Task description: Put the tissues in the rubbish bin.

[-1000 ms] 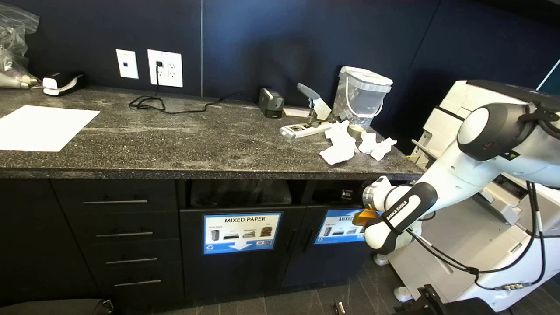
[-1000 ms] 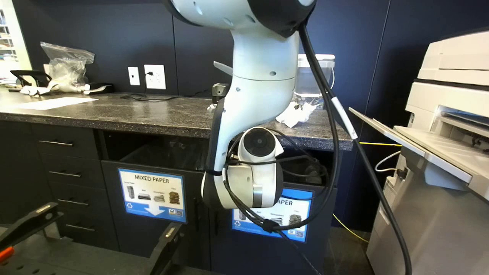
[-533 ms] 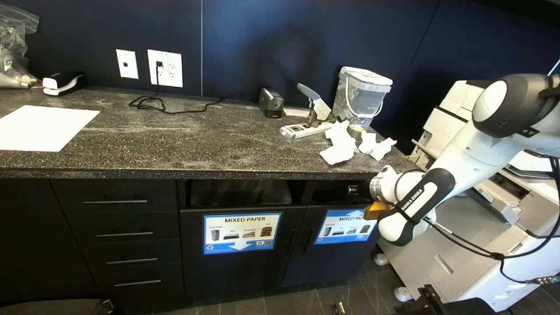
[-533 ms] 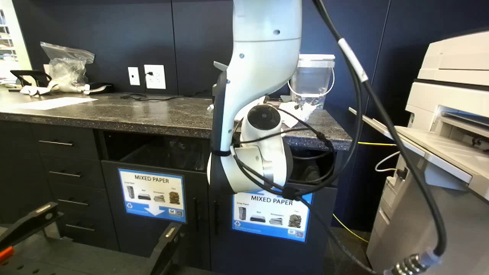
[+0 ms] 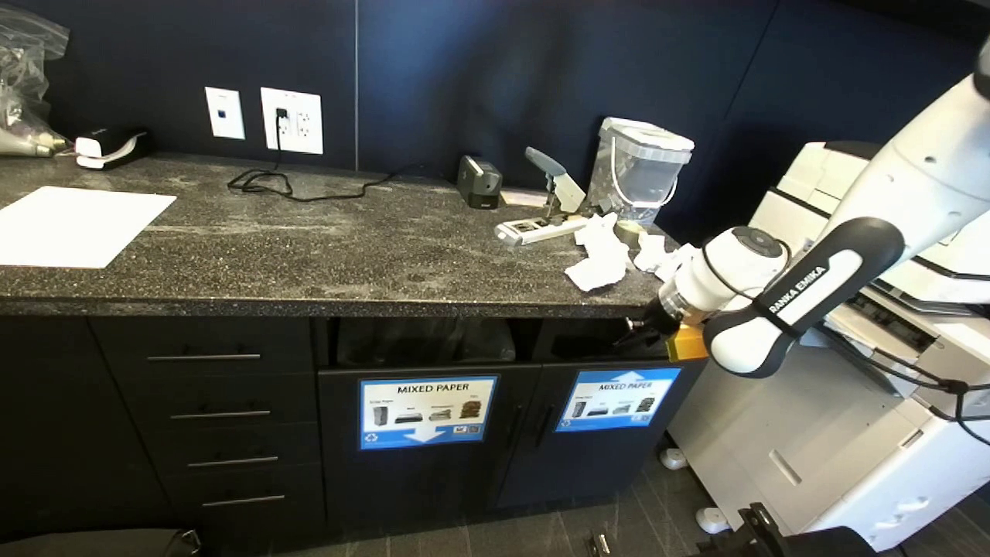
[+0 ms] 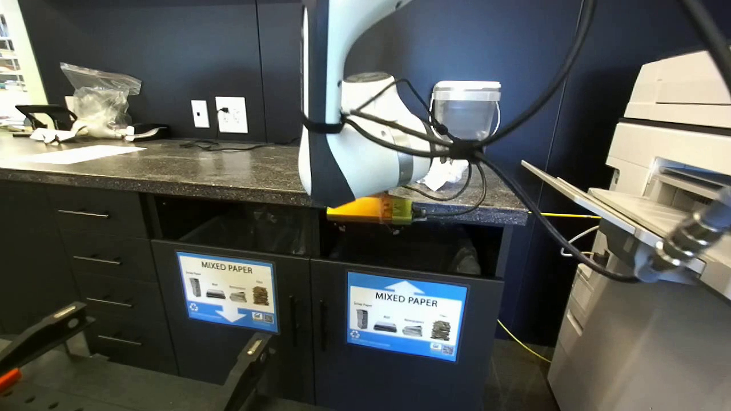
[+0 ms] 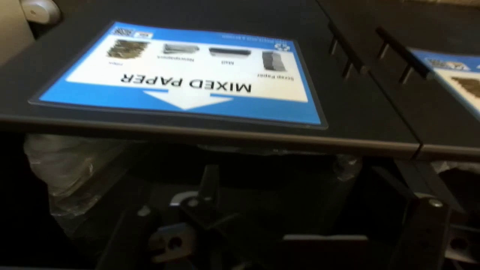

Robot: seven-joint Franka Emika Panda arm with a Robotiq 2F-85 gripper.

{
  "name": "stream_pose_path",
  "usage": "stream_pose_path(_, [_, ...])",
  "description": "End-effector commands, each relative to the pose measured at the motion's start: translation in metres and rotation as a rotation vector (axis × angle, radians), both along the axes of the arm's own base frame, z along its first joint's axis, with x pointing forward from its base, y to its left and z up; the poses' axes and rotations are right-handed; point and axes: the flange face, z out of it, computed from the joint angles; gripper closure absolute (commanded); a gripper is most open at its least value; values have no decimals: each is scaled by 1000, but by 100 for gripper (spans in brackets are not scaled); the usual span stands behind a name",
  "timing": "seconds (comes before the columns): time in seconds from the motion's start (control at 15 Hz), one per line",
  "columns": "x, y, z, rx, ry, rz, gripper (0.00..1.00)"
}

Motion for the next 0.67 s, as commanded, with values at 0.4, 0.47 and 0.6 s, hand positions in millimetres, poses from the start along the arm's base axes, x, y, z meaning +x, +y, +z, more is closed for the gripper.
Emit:
stream_pose_path(0.4, [-1,57,146,9,257,-94,0])
stream_pose_path(0.47, [9,56,165,52,223,-119,0])
stream_pose_path(0.6, [26,51,196,109,132,-190,0])
